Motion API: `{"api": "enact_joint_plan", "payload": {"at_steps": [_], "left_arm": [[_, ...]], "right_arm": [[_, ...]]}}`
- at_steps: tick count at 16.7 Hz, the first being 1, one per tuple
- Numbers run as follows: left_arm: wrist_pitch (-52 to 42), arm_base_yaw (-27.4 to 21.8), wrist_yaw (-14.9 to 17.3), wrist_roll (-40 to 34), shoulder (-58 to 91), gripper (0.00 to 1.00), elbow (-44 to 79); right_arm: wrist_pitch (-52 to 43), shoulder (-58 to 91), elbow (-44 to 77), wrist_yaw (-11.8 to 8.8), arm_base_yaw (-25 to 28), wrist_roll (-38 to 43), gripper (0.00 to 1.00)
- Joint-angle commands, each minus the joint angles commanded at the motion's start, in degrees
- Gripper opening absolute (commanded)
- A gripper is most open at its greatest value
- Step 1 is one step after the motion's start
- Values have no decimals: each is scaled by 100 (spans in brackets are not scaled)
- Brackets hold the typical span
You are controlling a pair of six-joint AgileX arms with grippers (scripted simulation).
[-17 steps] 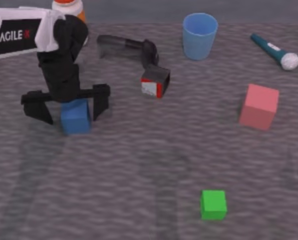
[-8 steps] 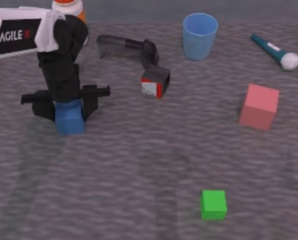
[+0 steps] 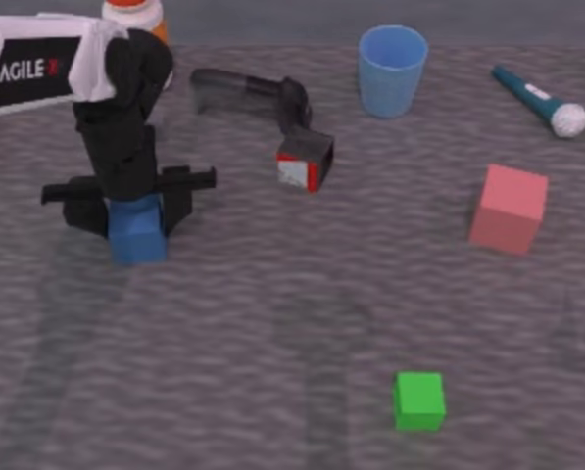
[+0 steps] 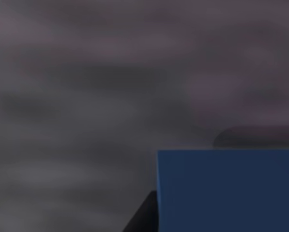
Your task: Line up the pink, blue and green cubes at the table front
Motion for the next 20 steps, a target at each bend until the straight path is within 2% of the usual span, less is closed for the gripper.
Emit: {"api": "enact_joint_plan", "payload": {"at_steps": [5, 11, 15, 18, 20], "left_arm": [[-146, 16, -38, 28, -144, 0, 115], [-1291, 112, -43, 11, -506, 0, 848], [-1378, 122, -42, 14, -562, 0, 916], [-1364, 4, -46, -56, -564, 0, 881], [-1357, -319, -52, -347, -648, 0, 787]], "right_arm": [[0, 0, 0, 0, 0, 0, 100], [0, 0, 0, 0, 0, 0, 100], [0, 0, 0, 0, 0, 0, 100], [0, 0, 0, 0, 0, 0, 100], [0, 0, 0, 0, 0, 0, 100]]}}
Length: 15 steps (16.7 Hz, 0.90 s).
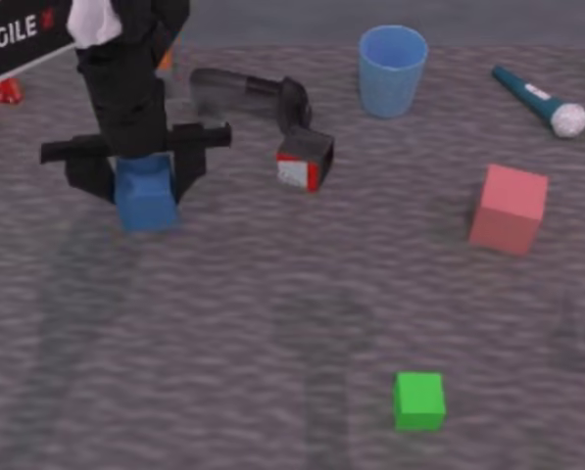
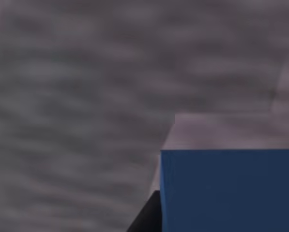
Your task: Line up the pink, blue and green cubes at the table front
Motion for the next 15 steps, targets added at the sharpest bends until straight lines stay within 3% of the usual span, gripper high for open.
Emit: {"api": "enact_joint_plan", "payload": {"at_steps": [9, 12, 15], "left_arm": [[91, -2935, -23, -2378, -817, 0, -990], [149, -3423, -37, -2845, -1040, 0, -1201], [156, -3464, -39, -2885, -1064, 0, -1222]], "right_arm": [[0, 0, 0, 0, 0, 0, 100], [0, 0, 0, 0, 0, 0, 100], [0, 0, 0, 0, 0, 0, 100]]}}
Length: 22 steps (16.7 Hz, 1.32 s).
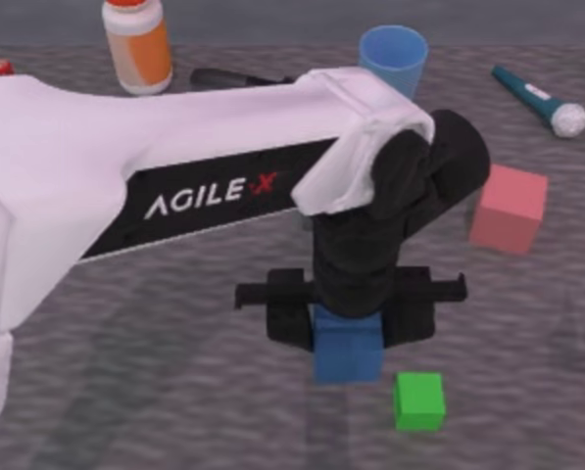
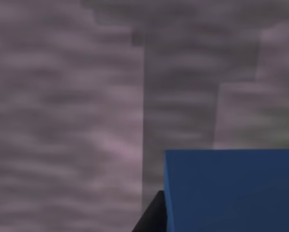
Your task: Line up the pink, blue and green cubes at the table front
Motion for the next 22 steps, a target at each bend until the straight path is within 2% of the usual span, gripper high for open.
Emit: {"api": "enact_joint_plan", "payload": {"at_steps": [4, 11, 15, 22], "left_arm": [[92, 14, 1, 22, 49, 0, -62], [1378, -11, 4, -7, 412, 0, -951], [1431, -15, 3, -9, 435, 0, -996], [1431, -15, 3, -9, 435, 53, -996]], "right_arm": [[0, 0, 0, 0, 0, 0, 100], [0, 0, 0, 0, 0, 0, 100], [0, 0, 0, 0, 0, 0, 100], [0, 0, 0, 0, 0, 0, 100]]}}
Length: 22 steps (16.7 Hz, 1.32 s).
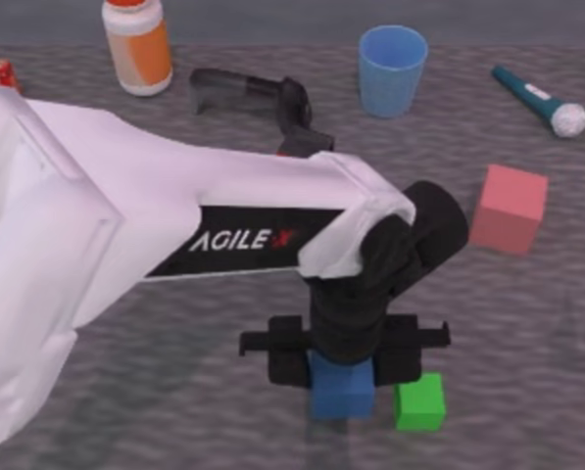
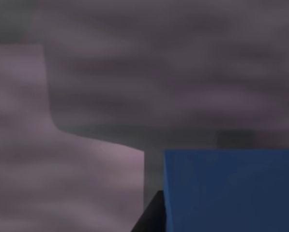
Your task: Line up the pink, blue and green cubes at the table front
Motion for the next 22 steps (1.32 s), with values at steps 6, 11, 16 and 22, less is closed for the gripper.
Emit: {"api": "enact_joint_plan", "payload": {"at_steps": [6, 11, 16, 22], "left_arm": [[0, 0, 0, 0, 0, 98, 0], [0, 0, 0, 0, 0, 100, 0], [-21, 9, 0, 0, -8, 100, 19], [-1096, 72, -4, -34, -342, 100, 692]], "right_arm": [[0, 0, 0, 0, 0, 0, 100], [0, 0, 0, 0, 0, 0, 100], [0, 0, 0, 0, 0, 0, 100], [0, 0, 0, 0, 0, 0, 100]]}}
